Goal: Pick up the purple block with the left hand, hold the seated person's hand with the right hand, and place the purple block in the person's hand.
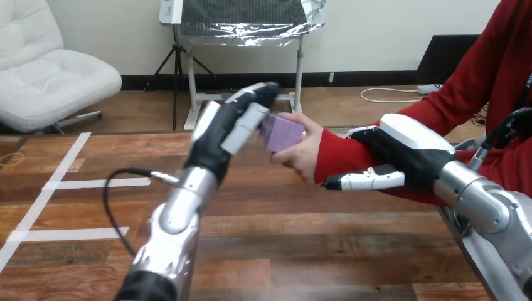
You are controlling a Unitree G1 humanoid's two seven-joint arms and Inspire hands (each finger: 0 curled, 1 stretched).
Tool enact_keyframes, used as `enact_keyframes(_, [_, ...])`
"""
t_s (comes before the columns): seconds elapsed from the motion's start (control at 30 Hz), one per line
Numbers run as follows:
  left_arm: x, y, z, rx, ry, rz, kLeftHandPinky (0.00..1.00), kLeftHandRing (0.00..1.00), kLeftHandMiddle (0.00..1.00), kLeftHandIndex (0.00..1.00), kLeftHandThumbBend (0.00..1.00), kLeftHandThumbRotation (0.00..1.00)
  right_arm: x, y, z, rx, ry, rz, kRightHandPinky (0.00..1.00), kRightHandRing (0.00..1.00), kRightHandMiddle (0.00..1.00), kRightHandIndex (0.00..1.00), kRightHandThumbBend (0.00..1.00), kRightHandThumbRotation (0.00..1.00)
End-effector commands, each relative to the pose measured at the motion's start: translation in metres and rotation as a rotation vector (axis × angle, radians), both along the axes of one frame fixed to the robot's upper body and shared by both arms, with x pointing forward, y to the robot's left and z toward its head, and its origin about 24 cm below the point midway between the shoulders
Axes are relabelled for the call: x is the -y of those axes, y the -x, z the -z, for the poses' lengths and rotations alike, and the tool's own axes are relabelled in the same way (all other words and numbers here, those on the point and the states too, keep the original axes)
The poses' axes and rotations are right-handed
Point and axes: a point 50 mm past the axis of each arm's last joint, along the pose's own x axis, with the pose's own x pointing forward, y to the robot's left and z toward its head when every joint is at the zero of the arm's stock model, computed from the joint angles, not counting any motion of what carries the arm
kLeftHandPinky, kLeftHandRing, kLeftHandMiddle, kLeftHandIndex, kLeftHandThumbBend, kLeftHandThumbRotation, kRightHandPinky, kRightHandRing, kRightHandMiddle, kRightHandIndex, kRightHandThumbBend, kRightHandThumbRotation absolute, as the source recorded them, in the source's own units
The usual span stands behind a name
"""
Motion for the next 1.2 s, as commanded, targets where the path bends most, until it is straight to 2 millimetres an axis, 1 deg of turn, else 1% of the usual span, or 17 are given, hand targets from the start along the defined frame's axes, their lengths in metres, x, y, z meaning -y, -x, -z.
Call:
enact_keyframes(0.0, [-0.008,0.002,-0.018,0.112,-0.01,0.001,0.81,0.87,0.86,0.84,0.88,1.0,-0.004,-0.006,-0.025,0.077,-0.012,-0.04,0.62,0.73,0.74,0.75,1.0,0.94])
enact_keyframes(0.07, [-0.01,0.004,-0.017,0.115,0.0,-0.005,0.82,0.86,0.86,0.84,0.88,1.0,-0.003,-0.005,-0.025,0.07,-0.011,-0.042,0.63,0.75,0.76,0.76,1.0,0.96])
enact_keyframes(0.23, [-0.014,0.009,-0.016,0.121,0.016,-0.02,0.82,0.86,0.86,0.83,0.89,1.0,-0.001,-0.005,-0.025,0.046,-0.004,-0.041,0.65,0.76,0.77,0.78,1.0,0.99])
enact_keyframes(0.83, [-0.031,0.024,-0.007,0.108,0.038,-0.074,0.83,0.83,0.84,0.8,0.92,1.0,0.002,-0.002,-0.028,-0.009,0.007,-0.038,0.67,0.8,0.81,0.84,1.0,1.0])
enact_keyframes(0.93, [-0.033,0.027,-0.005,0.104,0.04,-0.08,0.83,0.83,0.84,0.8,0.91,1.0,0.003,-0.001,-0.028,-0.018,0.006,-0.033,0.68,0.8,0.82,0.84,1.0,1.0])
enact_keyframes(1.17, [-0.039,0.034,-0.002,0.093,0.038,-0.09,0.83,0.83,0.84,0.81,0.85,1.0,0.004,0.0,-0.029,-0.024,0.007,-0.026,0.69,0.81,0.83,0.85,1.0,1.0])
